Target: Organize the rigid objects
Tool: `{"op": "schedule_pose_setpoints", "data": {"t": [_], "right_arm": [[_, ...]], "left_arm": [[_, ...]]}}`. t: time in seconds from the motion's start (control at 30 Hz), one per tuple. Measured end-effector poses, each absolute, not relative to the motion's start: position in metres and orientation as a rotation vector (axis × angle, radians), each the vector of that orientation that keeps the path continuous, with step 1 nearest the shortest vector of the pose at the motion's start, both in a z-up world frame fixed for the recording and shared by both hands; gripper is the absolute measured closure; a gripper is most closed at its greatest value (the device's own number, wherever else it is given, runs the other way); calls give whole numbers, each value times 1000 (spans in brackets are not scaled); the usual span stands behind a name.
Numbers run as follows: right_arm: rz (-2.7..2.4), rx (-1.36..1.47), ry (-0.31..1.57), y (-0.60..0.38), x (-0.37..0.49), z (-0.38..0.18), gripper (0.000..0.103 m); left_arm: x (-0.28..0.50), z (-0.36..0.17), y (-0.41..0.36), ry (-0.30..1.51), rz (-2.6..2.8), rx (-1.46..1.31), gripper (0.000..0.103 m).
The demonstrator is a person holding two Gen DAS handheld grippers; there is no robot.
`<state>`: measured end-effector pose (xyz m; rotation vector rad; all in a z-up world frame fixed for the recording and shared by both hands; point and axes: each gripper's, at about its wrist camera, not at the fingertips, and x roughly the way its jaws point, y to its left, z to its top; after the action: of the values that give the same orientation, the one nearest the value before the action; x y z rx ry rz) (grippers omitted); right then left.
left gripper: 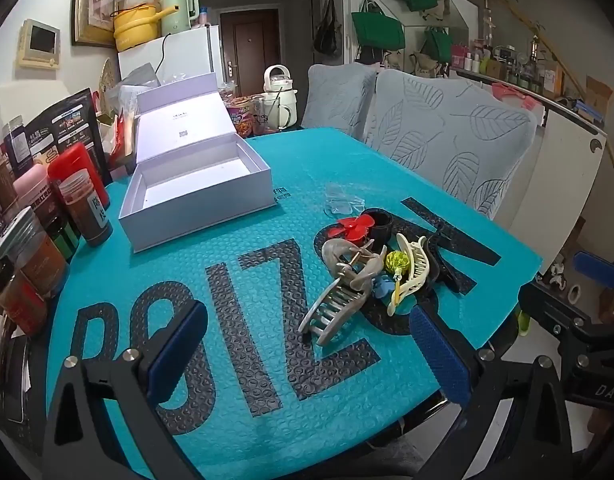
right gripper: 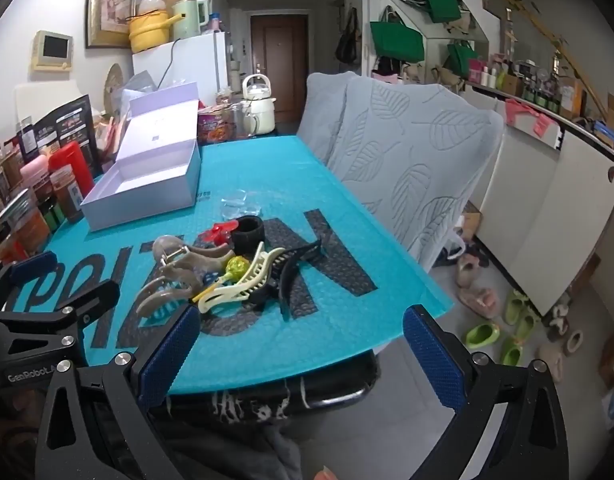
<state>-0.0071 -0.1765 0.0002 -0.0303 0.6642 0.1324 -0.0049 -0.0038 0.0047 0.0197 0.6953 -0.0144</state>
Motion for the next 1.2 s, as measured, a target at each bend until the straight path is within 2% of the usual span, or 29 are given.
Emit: {"op": "schedule_pose_setpoints", "data": {"t": [1.2], "right_arm": [[138,-43,657,-174,-10,3,0]], "left_arm": [[-8,4,-4,693,-11,17,0]]}}
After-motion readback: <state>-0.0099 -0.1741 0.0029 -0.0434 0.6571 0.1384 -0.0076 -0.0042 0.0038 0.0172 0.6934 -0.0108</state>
